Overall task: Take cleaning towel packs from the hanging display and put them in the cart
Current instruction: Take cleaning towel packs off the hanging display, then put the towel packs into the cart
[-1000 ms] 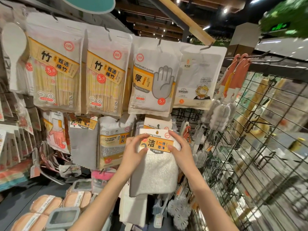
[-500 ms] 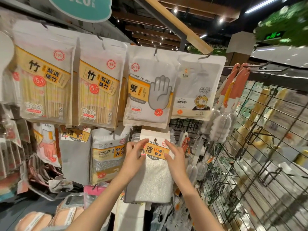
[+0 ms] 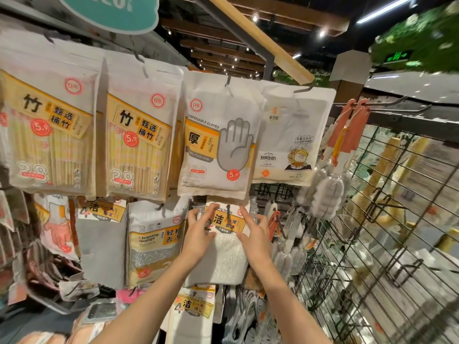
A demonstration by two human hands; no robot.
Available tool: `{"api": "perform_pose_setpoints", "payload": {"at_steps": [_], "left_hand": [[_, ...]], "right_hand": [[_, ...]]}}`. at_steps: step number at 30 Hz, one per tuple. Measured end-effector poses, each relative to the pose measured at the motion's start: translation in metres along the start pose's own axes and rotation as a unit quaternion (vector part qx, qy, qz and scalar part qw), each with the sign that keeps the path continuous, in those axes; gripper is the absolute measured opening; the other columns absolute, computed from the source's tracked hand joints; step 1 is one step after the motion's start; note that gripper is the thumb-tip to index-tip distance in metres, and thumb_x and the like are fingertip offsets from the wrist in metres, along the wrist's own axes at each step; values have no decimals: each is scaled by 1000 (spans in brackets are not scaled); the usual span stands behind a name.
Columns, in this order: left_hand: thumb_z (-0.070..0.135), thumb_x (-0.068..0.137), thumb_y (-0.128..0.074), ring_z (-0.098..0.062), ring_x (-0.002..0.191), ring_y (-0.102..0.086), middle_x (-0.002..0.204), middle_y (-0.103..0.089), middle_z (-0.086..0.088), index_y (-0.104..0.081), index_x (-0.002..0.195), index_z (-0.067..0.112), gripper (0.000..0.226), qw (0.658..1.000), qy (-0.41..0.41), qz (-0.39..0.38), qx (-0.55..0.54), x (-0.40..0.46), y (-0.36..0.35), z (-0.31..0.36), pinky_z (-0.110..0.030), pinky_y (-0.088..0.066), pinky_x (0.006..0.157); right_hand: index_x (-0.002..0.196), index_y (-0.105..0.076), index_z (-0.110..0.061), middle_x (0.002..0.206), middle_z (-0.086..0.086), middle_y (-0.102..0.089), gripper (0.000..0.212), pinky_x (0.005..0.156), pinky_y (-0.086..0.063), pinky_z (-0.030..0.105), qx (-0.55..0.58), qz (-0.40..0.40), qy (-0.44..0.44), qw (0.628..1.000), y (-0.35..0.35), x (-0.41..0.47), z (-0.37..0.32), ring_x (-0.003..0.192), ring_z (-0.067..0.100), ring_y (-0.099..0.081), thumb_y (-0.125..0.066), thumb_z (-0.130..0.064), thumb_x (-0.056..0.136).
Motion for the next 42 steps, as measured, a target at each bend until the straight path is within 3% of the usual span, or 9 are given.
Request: {"api": "perform_pose_setpoints", "payload": {"at_steps": [5,12,15,18,21,25,33,38,42], "left_hand": [[-15,80,-58,-18,118,-48,137,-19,-6,-30,133,47,87,999,20,-24,21,2,0,-3,-8,-30,95],[-3,85,-60,-14,128,-29,149,-8,-9,-32,144,36,75,995,50,-51,76,-25,6,12,-26,-23,111],[1,85,-61,-30,130,-36,147,-17,-11,-38,135,43,69,993,68,-25,88,-50,12,3,-37,-35,110],[11,88,-61,-26,130,-37,144,-25,-9,-42,138,34,58,990,75,15,115,-80,25,-1,-31,-32,108],[22,86,-60,-23,122,-47,138,-41,-3,-43,138,32,55,980,66,53,182,-107,47,5,-39,-43,101],[33,84,-54,-27,121,-48,130,-54,-7,-46,137,26,54,949,71,107,289,-157,94,9,-40,-41,99],[36,88,-55,-25,116,-51,126,-54,-4,-38,139,32,53,853,198,216,432,-318,235,-5,-37,-45,87],[41,87,-54,-23,115,-51,123,-54,-1,-36,139,40,55,806,308,290,414,-445,313,-14,-36,-46,78],[39,87,-54,-21,121,-48,134,-50,2,-34,140,42,57,754,391,353,393,-557,363,-24,-36,-45,83]], "right_hand": [[140,-18,-56,140,1,-26,75,93,-47,37,-77,-19,4,997,4,1,-5,132,21,-31,-61,-20,89],[148,-20,-37,154,3,-6,65,107,-31,43,-141,-46,29,989,23,-13,-4,141,26,-8,-54,-34,92],[147,-22,-32,155,2,-8,61,111,-24,42,-139,-39,88,986,14,-34,-14,142,24,-5,-51,-36,94],[148,-21,-33,156,1,-13,59,115,-18,42,-122,-72,143,980,-1,-55,-29,144,21,-4,-49,-36,95],[148,-22,-31,155,2,-20,57,116,-17,41,-84,-107,181,974,-14,-75,-50,144,20,-8,-46,-38,96],[147,-29,-24,152,3,-30,57,116,-19,39,-21,-153,244,957,-43,-113,-94,142,21,-19,-48,-39,95],[140,-41,-17,146,2,-41,54,113,-23,36,6,-244,424,872,-118,-245,-221,137,20,-31,-49,-43,94],[139,-41,-18,142,3,-45,55,110,-28,44,32,-319,515,795,-170,-365,-297,134,21,-36,-47,-48,93],[139,-41,-18,142,2,-45,57,110,-28,45,44,-369,575,729,-206,-469,-344,133,20,-36,-47,-50,92]]}}
Point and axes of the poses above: each hand's wrist, its own x-axis towards the middle knuckle, its own y-axis out of the back of the hand, z = x × y, the point moved 8 cm from there along x, towards the middle knuckle
